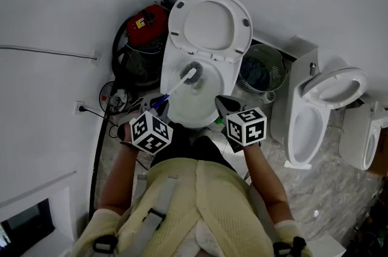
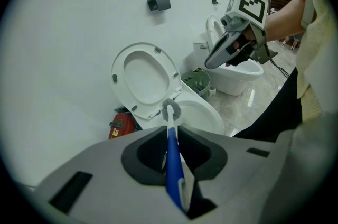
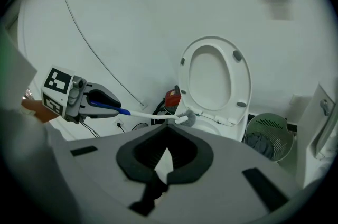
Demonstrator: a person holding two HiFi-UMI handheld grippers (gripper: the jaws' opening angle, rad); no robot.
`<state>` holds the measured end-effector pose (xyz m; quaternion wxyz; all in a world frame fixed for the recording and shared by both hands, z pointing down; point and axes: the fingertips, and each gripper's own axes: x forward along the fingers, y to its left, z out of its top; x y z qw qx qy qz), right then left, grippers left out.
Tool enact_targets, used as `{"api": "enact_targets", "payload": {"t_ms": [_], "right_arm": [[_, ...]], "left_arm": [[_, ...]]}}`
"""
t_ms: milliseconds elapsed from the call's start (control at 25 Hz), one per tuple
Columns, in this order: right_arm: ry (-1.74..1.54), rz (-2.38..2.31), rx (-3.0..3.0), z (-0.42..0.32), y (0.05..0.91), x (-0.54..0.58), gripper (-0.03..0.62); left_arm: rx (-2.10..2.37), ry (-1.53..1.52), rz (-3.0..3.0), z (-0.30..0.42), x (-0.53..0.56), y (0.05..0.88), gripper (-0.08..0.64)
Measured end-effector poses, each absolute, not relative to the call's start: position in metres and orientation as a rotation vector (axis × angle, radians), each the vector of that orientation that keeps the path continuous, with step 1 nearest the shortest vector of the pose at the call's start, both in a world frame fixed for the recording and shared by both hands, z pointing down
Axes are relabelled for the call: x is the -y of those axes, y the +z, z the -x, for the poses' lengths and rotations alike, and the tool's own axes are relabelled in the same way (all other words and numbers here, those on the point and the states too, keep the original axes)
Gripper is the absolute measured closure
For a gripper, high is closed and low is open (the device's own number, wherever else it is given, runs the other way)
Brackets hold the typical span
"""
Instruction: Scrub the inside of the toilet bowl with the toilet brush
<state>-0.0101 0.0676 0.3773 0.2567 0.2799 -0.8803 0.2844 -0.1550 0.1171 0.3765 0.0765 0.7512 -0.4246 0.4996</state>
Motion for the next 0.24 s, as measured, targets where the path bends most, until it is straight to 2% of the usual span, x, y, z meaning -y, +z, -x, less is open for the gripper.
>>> {"api": "enact_targets", "payload": {"t_ms": [240], "right_arm": [[0.773,-0.762,2.385,0.0062,0.3778,-0.0706,0.578]], "left_arm": [[1.278,1.492,-2.247,0.1503,-0.1226,0.3781,0.489]]}}
